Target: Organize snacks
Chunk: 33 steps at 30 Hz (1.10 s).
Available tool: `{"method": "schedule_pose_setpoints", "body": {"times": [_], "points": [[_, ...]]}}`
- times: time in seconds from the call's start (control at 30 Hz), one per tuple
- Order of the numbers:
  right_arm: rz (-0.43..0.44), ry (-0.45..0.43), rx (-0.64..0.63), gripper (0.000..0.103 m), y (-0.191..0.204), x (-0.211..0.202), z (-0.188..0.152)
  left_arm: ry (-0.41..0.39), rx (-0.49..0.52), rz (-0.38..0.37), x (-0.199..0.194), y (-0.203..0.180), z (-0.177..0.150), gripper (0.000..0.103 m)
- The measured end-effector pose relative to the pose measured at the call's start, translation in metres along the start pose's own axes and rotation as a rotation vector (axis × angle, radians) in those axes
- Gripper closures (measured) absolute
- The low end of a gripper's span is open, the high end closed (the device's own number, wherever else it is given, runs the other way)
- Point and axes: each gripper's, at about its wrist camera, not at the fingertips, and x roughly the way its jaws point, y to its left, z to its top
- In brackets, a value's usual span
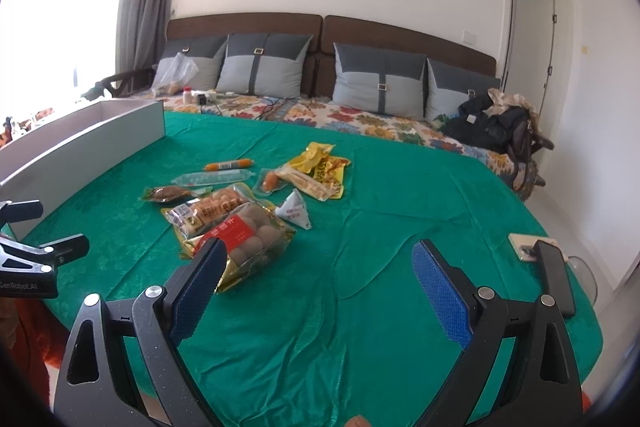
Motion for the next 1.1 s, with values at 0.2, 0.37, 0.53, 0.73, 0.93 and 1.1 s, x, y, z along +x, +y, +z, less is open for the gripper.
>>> {"method": "schedule_pose_setpoints", "body": {"times": [0.2,0.37,0.53,0.73,0.93,1.1], "points": [[0.007,-0.02,0.009,0.007,-0.001,-0.005,0.004,-0.011,-0.022,-0.015,-0.003,0.003,0.001,0.0],[0.027,-0.021,0.045,0.007,-0.005,-0.003,0.004,-0.005,-0.027,-0.014,-0.001,0.003,0.001,0.0],[0.02,0.002,0.053,0.007,-0.008,0.003,0.001,-0.002,-0.023,-0.014,0.001,0.003,0.0,0.0],[0.028,0.021,0.046,0.007,-0.007,0.007,-0.003,0.003,-0.018,-0.017,0.004,0.001,-0.002,0.0],[0.029,0.03,0.051,0.007,-0.008,0.008,-0.005,0.005,-0.011,-0.015,0.006,0.0,-0.002,0.0],[0.031,0.033,0.051,0.007,-0.009,0.009,-0.004,0.007,-0.013,-0.014,0.006,0.0,-0.001,0.0]]}}
